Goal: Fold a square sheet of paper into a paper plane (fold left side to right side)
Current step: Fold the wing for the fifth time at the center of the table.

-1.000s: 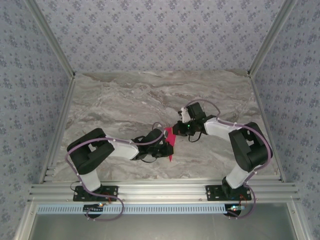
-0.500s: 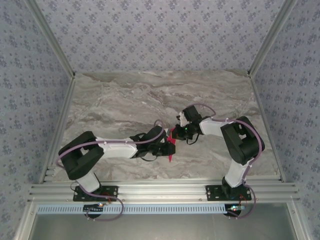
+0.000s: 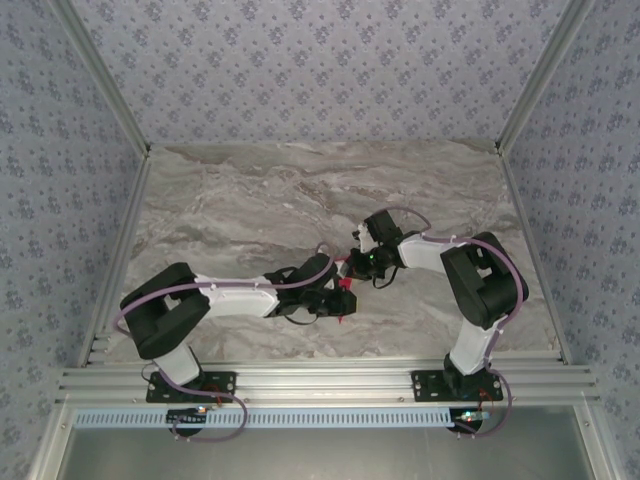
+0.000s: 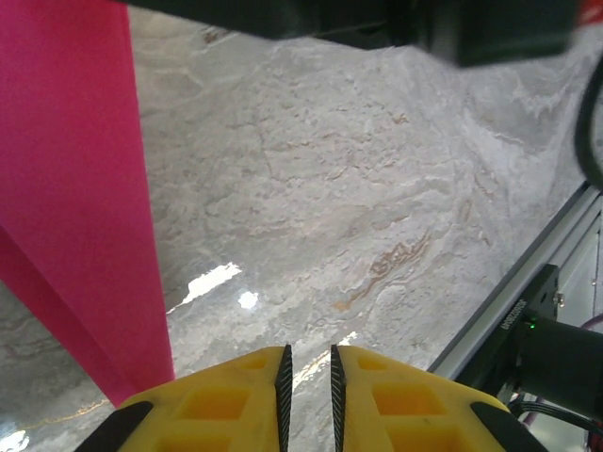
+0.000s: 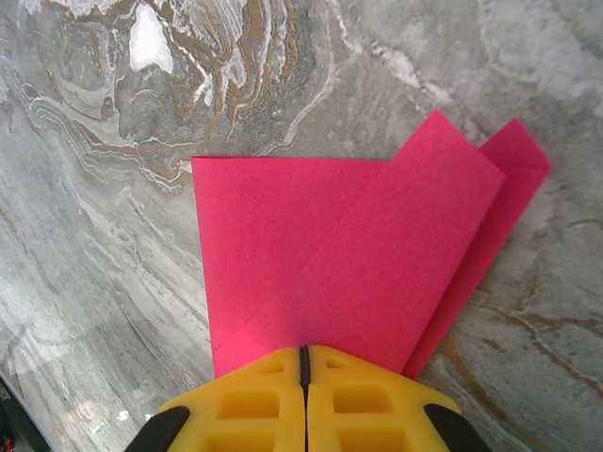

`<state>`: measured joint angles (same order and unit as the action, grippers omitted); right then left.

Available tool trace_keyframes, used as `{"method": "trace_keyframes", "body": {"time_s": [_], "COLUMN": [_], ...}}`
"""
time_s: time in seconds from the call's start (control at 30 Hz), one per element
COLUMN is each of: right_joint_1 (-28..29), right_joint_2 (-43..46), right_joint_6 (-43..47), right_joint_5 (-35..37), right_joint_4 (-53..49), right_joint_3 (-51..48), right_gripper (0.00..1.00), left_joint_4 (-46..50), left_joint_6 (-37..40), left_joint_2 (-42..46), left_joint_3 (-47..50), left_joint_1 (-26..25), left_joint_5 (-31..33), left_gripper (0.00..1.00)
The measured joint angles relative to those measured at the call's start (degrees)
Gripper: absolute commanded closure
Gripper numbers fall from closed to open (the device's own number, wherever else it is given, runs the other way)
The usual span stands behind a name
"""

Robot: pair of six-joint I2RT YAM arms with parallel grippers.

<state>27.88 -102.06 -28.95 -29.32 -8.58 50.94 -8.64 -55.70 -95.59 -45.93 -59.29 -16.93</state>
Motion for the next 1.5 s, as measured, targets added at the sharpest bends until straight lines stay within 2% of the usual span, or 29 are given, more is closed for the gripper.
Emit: {"method": "trace_keyframes", "body": {"time_s": [0.6,1.5], "right_joint_1": [0.3,0.4], "right_joint_2": [-0.4,-1.3], "right_joint_6": [0.0,0.3], "right_joint_5": [0.9,1.0], "right_joint_4": [-2.0,-4.2], "right_joint_3": [1.3,2.8], "right_gripper": [0.93,0.93], "left_joint_4": [-0.3,-2.1], "left_joint_6": [-1.6,-3.2], "left_joint_2": [-0.2,-0.2], "left_joint_3": [3.3,5.8], "left_joint_1": [0.0,-2.8], "left_joint_5": [0.4,3.0], "left_gripper": [0.81,0.82]}}
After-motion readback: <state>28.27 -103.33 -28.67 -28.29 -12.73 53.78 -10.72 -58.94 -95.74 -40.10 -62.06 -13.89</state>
